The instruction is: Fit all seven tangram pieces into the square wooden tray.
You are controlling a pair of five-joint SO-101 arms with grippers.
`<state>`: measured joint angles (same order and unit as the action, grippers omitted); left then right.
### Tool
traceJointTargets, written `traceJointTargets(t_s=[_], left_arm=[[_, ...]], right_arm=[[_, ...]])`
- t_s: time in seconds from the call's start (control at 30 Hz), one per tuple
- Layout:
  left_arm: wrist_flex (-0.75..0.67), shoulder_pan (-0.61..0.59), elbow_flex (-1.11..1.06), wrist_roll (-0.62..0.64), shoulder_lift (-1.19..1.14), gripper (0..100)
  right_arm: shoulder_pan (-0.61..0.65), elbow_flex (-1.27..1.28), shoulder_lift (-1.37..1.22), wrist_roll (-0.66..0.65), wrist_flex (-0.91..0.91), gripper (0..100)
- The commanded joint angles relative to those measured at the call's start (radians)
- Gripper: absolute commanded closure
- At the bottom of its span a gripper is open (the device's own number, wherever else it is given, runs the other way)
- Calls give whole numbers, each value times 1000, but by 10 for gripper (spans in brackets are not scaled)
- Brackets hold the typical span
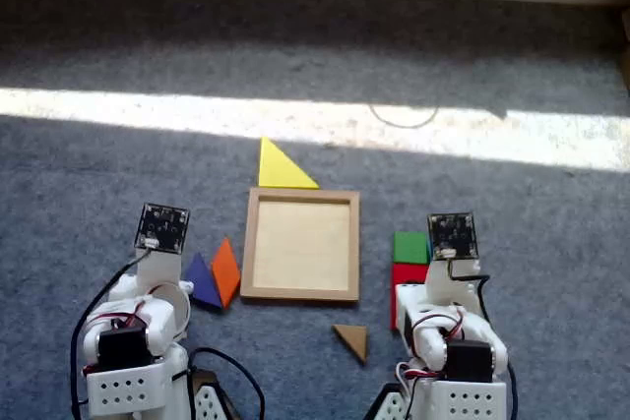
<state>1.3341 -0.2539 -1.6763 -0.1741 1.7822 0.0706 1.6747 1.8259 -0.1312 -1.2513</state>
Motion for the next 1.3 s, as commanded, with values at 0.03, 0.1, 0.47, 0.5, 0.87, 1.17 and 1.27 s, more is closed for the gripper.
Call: traceJointTargets(t_s=[0.03,0.1,0.47,0.5,0.87,1.17,1.27], left_arm=[[8,-12,-19,6,28,972],[8,-12,-19,6,28,972],[8,-12,-19,6,28,972],[8,-12,-19,6,28,972],[8,-12,-19,6,28,972],[8,-12,-19,6,28,972],[8,-12,-19,6,28,972]], right_arm=[[7,150,16,-9,-4,989],[7,150,16,-9,-4,989],[7,150,16,-9,-4,989],[7,150,16,-9,-4,989],[2,150,16,-9,-2,989],[-64,-254,10,87,-7,993],[-64,-386,-59,130,-7,993]])
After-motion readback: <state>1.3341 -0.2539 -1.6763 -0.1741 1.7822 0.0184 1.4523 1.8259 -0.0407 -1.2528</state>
